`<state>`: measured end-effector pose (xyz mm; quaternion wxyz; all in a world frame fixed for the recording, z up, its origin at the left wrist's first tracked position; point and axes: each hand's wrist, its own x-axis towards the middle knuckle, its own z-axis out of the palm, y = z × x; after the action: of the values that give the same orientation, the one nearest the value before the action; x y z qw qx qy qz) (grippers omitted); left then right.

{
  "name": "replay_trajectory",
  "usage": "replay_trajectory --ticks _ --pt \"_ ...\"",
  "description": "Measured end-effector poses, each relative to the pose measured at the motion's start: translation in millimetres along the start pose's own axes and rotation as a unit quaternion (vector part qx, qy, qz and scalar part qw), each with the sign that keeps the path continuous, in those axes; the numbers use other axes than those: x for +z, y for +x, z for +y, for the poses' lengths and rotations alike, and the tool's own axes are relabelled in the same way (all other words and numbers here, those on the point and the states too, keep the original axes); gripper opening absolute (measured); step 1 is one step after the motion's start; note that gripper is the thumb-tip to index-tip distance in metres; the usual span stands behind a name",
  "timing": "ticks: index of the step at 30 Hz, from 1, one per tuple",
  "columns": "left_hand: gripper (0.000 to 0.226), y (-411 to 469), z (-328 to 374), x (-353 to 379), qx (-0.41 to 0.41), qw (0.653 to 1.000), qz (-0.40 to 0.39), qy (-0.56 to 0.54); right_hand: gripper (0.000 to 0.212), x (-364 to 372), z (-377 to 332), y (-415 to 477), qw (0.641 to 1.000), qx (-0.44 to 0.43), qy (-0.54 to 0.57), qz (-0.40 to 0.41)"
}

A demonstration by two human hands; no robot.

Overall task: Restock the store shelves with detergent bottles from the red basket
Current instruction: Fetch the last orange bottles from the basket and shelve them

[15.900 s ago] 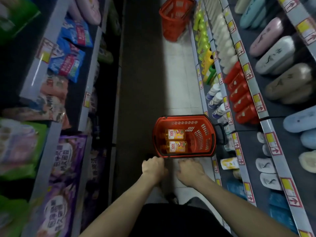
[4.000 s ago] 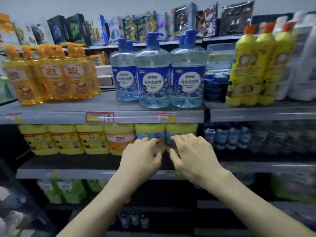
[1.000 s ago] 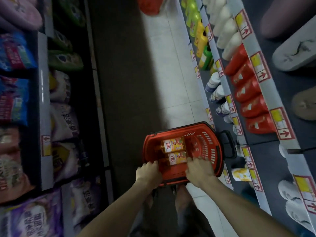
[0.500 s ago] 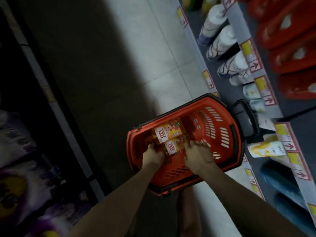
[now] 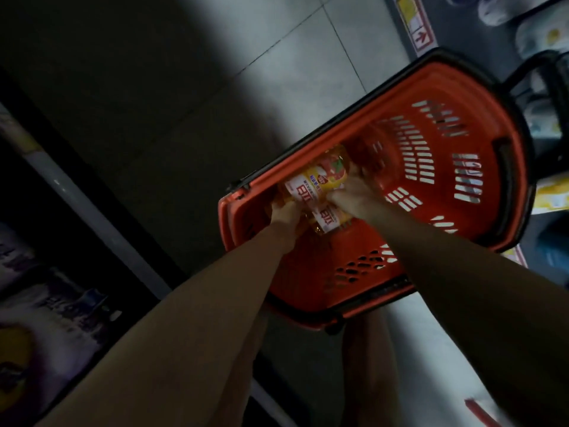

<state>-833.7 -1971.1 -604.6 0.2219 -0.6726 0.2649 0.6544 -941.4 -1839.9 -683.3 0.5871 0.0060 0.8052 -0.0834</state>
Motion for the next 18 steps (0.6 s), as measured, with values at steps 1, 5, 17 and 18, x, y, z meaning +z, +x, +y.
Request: replay_trajectory --ticks 1,5,17,18 --pt "0.056 12.3 -2.3 -2.4 -0.014 1.0 -0.003 -0.004 0.117 5.5 2.0 7.0 0.999 0.003 0.037 -0.003" --pt "0.048 29.4 -3.0 -4.9 -0.044 0.999 0.008 -0.019 0.119 -9.4 -25.5 -33.2 0.993 0.014 0.118 -0.002" --pt "0.072 49.0 -24.6 -1.9 -0.093 0.993 0.066 0.022 0.084 -10.2 -9.2 -51.3 0.989 0.043 0.134 0.05" --pt "0.07 43.9 -32.0 -1.6 -0.084 0.993 0.076 0.015 0.087 -9.7 -10.0 -56.3 0.989 0.034 0.128 0.064"
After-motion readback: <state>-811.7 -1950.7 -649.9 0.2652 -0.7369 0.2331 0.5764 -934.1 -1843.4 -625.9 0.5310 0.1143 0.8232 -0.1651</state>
